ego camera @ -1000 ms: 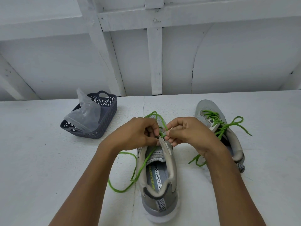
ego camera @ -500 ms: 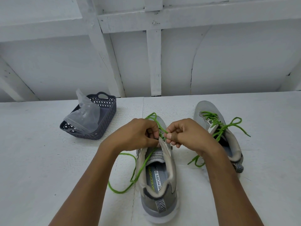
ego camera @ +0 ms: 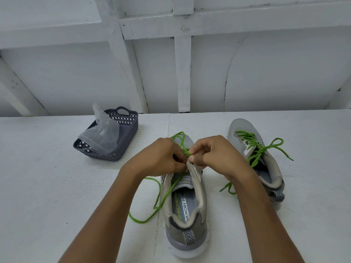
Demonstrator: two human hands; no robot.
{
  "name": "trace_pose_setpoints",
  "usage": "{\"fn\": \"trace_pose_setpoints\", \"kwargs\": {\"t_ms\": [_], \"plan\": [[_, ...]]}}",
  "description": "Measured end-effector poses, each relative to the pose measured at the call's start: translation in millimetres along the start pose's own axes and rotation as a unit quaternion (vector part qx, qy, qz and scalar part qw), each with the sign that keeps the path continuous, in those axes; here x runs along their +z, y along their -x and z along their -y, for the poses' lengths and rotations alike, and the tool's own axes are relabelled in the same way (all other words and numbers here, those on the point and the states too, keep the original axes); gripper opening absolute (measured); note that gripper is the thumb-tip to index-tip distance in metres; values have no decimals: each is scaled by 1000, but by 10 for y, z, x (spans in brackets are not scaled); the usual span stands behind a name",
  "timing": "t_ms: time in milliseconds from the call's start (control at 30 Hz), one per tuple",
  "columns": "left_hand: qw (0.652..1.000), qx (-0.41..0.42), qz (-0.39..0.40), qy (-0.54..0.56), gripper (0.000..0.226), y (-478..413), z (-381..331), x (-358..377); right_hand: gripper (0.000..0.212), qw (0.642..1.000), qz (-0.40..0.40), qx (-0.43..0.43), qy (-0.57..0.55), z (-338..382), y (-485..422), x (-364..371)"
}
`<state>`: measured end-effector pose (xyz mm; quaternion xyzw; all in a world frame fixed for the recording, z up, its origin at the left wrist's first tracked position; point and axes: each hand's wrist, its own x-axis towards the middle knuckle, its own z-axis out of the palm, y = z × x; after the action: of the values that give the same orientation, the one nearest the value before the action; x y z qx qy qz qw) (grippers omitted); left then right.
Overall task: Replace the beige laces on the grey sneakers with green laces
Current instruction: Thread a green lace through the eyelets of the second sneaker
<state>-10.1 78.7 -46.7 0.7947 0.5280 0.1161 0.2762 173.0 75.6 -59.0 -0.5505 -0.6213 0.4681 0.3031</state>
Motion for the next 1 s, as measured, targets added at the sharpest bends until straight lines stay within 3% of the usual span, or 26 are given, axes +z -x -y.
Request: {"fn": "trace_pose_setpoints", "kwargs": {"t_ms": [200,267,367,533,600,700,733,767,800,867,900,967,1000], "plan": [[1000,10,-11,18,4,30,7,24,9,998,15,18,-65,33,47,-38],[999,11,-19,46,6,40,21,36,17,997,27,14,-65,55,77,-42],[994,-21,-36,101,7,65,52,8,28,998,40,20,-52,57,113,-30],[960,-17,-97,261,14,134,101,-164,14,996,57,38,-55,19,112,-33],[909,0,-128,396,16,148,113,-209,15,995,54,46,-72,4,110,-31],[766,-14,-147,626,17,165,123,-282,8,993,62,42,-88,15,114,-13],[747,-35,-156,645,19,181,131,-298,5,993,61,40,-95,18,125,-6],[761,-60,-163,626,23,193,146,-318,10,992,57,39,-104,13,126,1],[803,-80,-162,568,27,208,159,-331,14,991,52,38,-114,7,126,7],[929,-81,-100,347,27,254,166,-325,17,991,50,31,-122,10,132,20],[975,-68,-36,207,21,284,152,-321,18,991,50,26,-122,12,130,23],[997,-37,70,10,21,330,135,-330,17,992,44,21,-120,16,119,28],[996,-22,87,-2,21,347,118,-353,17,992,41,22,-119,16,121,22]]}}
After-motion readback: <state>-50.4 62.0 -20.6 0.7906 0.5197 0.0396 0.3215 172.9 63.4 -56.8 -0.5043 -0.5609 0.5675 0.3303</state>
